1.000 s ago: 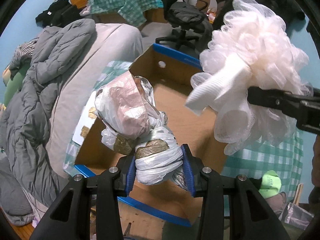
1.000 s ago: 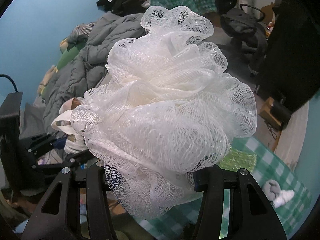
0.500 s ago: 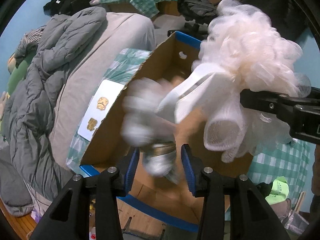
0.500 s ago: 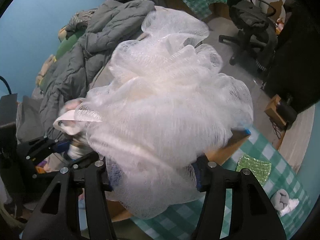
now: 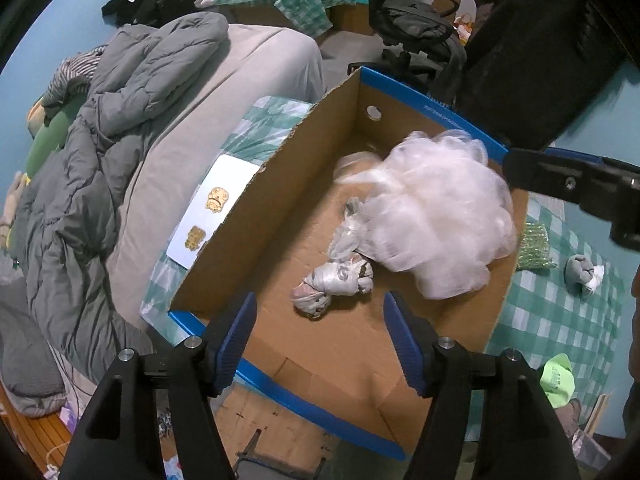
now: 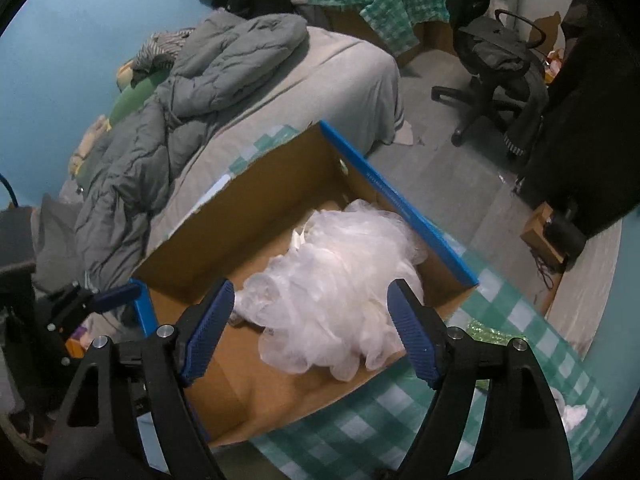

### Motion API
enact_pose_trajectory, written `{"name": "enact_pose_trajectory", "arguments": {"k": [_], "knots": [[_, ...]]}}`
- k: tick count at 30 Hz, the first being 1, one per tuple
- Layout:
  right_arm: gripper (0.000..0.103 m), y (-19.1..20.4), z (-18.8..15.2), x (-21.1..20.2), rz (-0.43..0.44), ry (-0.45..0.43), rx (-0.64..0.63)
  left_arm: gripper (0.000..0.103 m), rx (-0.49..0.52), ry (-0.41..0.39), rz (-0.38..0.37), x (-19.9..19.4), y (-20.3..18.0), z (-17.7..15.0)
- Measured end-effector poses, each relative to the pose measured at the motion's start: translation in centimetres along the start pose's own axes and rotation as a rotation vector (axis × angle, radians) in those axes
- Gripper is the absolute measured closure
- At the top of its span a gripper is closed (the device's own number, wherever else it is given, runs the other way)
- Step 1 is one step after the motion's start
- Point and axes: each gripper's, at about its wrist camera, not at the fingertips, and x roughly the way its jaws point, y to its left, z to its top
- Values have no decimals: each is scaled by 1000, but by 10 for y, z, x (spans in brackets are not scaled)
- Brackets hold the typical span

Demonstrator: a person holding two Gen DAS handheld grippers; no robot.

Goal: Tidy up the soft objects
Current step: 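Move both tools back over the table toward the black and brown socks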

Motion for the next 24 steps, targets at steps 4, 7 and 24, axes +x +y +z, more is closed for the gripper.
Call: {"name": "enact_pose_trajectory", "arguments": {"k": [4,7,24], "knots": [[23,-10,-5,-15,7,-15,34,35,12,-18,-3,-12,-7,-1],[23,-22,-15,-30,-3,-24,46,34,25,-29,-17,-21,-15,-1],[23,-135,-132,-104,-154,11,301,34,183,-23,-89,-34,-84,-14]]}}
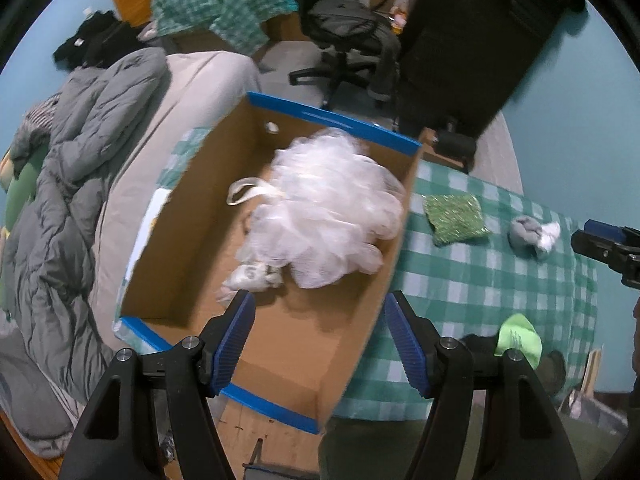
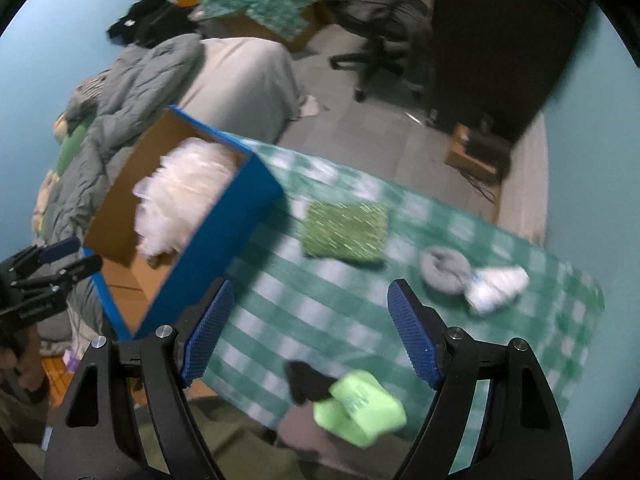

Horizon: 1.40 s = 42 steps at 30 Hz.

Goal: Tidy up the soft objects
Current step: 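Move both tools back over the table toward the black and brown socks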

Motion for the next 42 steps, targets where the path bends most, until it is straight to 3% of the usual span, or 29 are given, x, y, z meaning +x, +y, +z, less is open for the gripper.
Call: {"name": "enact_pose_trajectory", "arguments": {"k": [11,27,34,42], "knots": [[23,-63,-53,-21,-43,26,160,34,177,35,-52,10,-65,-5],[23,-89,-124,-29,-97,84,257,29,506,59,-80,34,-145,-28],[23,-92,-162,-21,-95,118,347,29,591,93,-116,49,-166,-43],[23,-93,-195,-15,-106,131,446,29,619,138,-159,66,-175,-51]]}}
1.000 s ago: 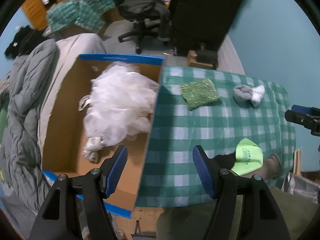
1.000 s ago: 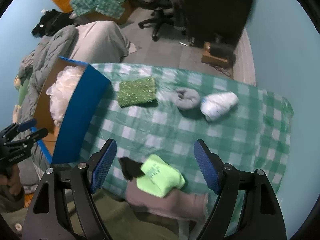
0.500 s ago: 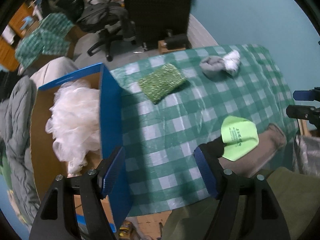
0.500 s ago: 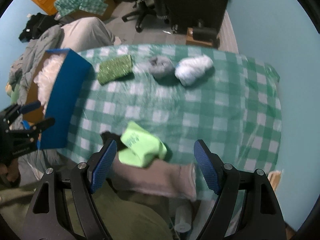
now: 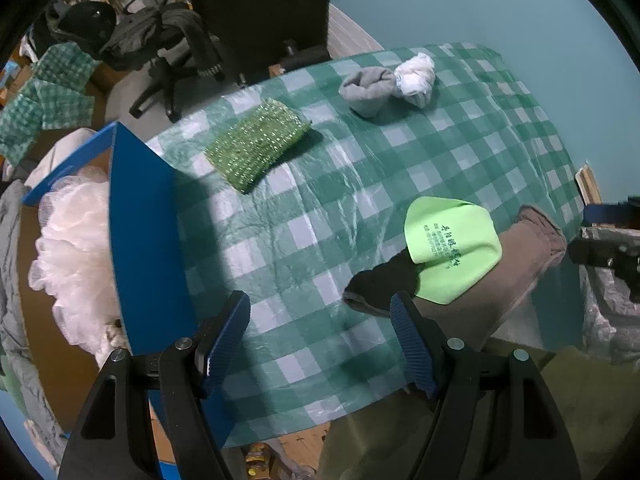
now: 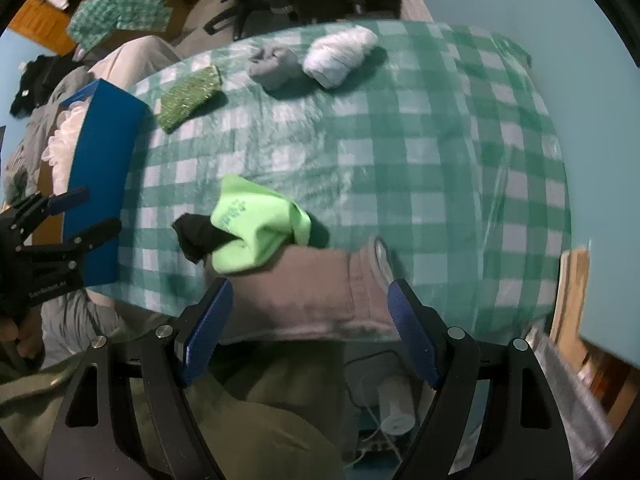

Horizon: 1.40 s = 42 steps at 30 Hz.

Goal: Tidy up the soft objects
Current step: 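Move both tools back over the table toward the black and brown socks, then grasp the brown fuzzy sock with the right tool while the left tool grasps the black sock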

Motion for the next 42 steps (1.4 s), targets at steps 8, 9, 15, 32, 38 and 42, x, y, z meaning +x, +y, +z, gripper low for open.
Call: {"name": "enact_pose_trajectory", "arguments": {"k": [8,9,15,32,38,42], "knots": [[23,-13,-24,13,14,3,117,28,23,30,-39,19,-4,0],[23,-15,-27,16,17,5,132,27,28,33,-42,21,-5,-1],[23,-25,-40,33,59,2,241,27,82,61,-52,44,-17,0],[22,-31,-41,72,96,-19,367,22,105,90,-95,76,-31,6],[26,-31,-27,77,64,-46,358,22,112,87,-89,75,-37,12],[32,-27,-12,75,41,-61,307,22,101,74,-67,72,-36,13]]}}
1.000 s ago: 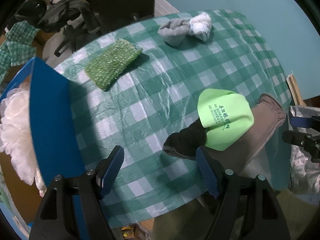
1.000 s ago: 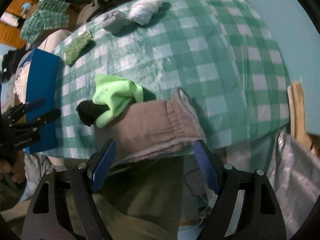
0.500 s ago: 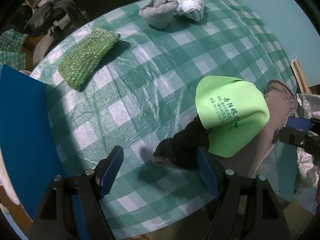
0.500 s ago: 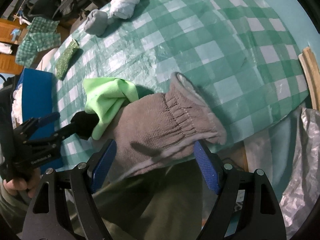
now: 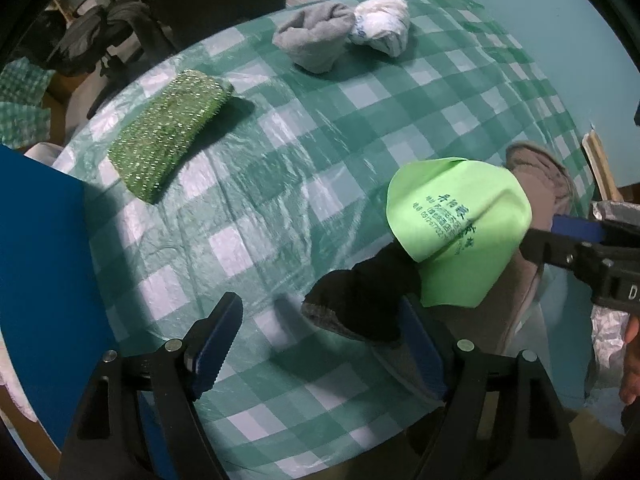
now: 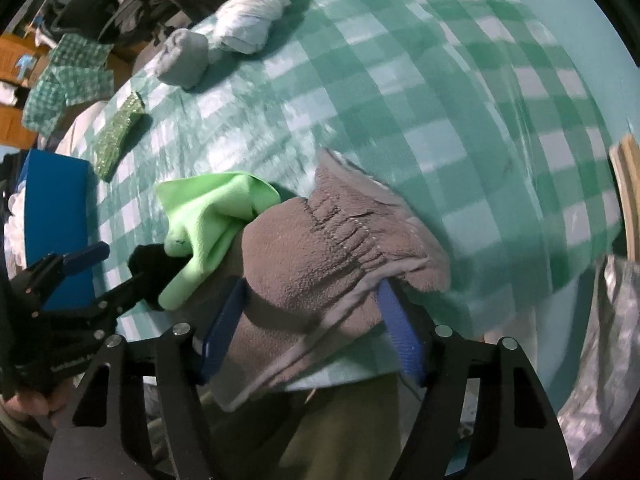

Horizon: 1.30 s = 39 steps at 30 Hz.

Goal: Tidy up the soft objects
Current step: 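Grasp the brown fuzzy sock with the right tool while the left tool grasps the black sock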

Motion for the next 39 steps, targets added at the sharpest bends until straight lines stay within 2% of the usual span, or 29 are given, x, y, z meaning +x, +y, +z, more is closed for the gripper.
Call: {"name": "enact_pose_trajectory", "arguments": {"k": [11,17,20,22,24,30,34,39], "knots": [[32,22,49,7,-42,2,-160,21,-122,-3,22,-5,27,-7],[30,27,70,12,-97,-16,-238,21,-116,0,31,-7,27,-8],[24,25,80,11,-133,-29,-264,21,-100,-6,35,-10,25,-10],[24,23,85,9,-145,-26,-276,21,-93,-8,32,-13,25,-12],[24,19,88,4,-139,-20,-262,21,-89,-15,27,-16,22,-10],[22,-4,86,-16,-35,-29,-76,21,-83,-35,-9,-14,20,1],[22,-12,85,-11,-27,-18,13,21,-67,-22,-19,-6,16,7],[22,-4,90,0,-16,-9,55,21,-37,-13,-22,3,7,12]]}}
